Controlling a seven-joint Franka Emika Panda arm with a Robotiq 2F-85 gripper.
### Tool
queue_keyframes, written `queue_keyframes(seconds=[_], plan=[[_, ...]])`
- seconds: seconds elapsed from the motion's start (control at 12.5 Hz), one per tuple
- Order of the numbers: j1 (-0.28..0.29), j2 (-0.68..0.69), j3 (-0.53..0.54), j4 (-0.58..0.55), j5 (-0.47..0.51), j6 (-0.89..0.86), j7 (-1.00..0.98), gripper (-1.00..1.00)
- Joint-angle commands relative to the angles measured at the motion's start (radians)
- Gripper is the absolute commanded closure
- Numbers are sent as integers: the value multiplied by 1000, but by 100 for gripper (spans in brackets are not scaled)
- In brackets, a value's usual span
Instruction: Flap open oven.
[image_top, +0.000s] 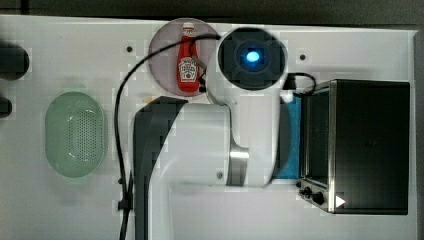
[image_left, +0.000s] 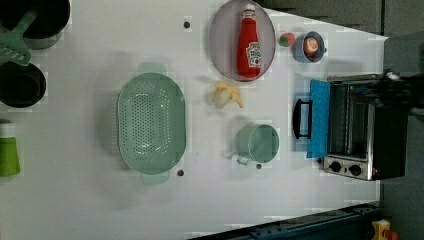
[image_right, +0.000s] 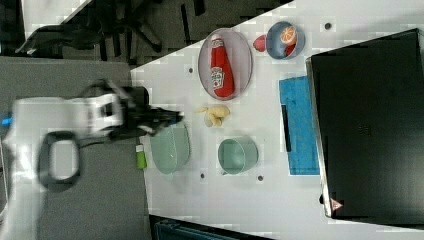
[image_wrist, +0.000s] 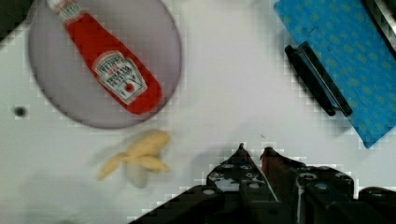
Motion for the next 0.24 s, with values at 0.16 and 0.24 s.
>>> queue_keyframes(seconds=[0.16, 0.24], plan=[[7, -19, -3, 127, 20, -146, 167, 65], [7, -27, -2, 146, 19, -170, 167, 65]])
